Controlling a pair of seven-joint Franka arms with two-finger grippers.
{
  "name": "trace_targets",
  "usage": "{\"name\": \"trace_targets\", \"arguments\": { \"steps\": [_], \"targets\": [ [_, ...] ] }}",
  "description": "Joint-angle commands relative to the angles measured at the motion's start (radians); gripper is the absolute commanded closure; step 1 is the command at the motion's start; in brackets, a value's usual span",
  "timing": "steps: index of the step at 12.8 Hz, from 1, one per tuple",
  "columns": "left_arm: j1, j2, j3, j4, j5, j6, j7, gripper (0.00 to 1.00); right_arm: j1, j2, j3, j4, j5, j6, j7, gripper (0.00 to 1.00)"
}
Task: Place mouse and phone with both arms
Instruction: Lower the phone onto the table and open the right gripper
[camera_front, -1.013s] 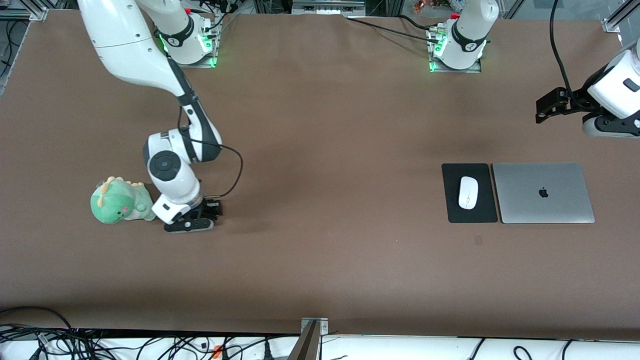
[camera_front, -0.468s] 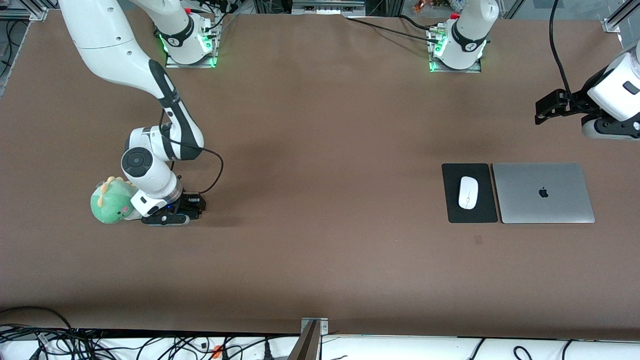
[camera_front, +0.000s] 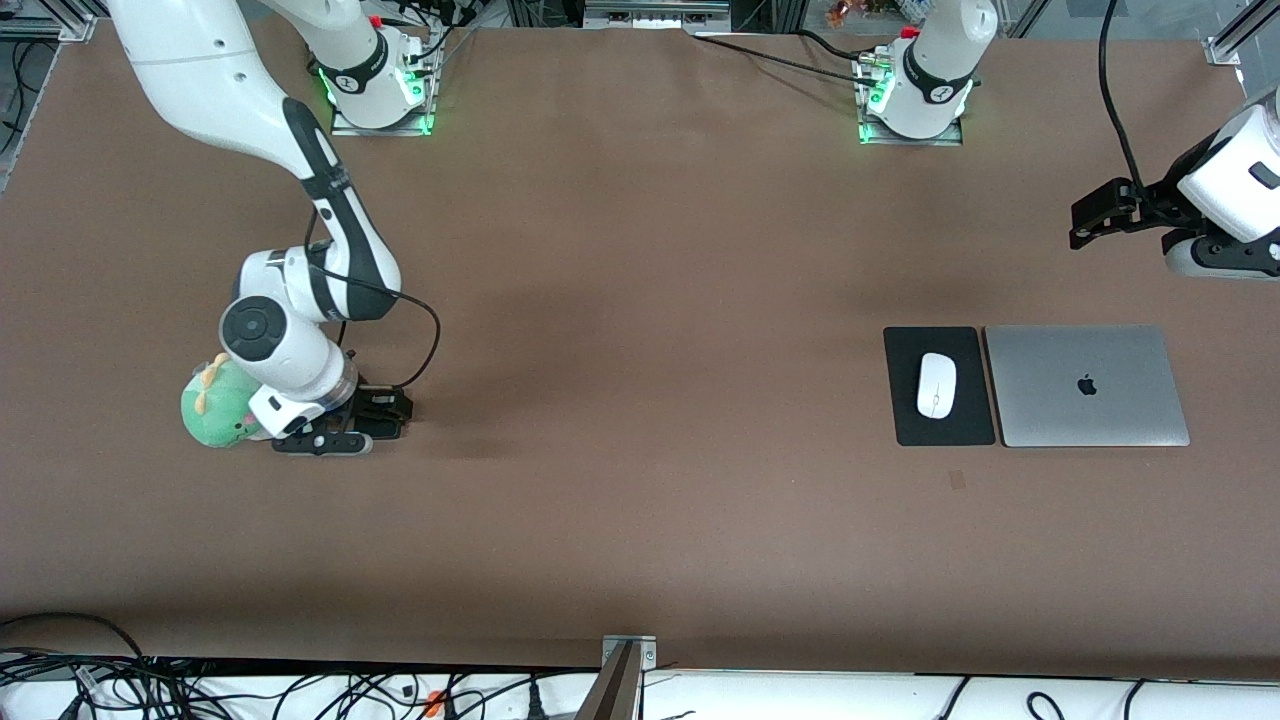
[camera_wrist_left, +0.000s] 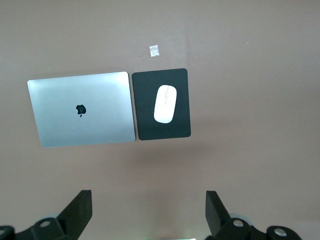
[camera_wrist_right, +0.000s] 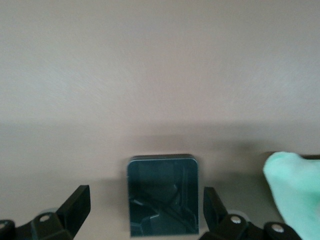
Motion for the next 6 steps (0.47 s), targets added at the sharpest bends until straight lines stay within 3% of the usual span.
{"name": "trace_targets", "arguments": {
  "steps": [1,4,6],
  "targets": [
    [-0.002,0.001,0.006,0.017,-0.024,-0.008,-0.011,0.00,-0.045,-0.044,0.008,0.083,0.098,-0.121,-0.107,0.00],
    [-0.002,0.001,0.006,0.017,-0.025,-0.008,-0.009,0.00,-0.111,-0.124,-0.003,0.101,0.141,-0.203,-0.238,0.00],
    [-0.002,0.001,0.006,0.017,-0.024,-0.009,-0.009,0.00,-0.117,-0.221,-0.050,0.103,0.141,-0.347,-0.241,0.00]
  ]
}}
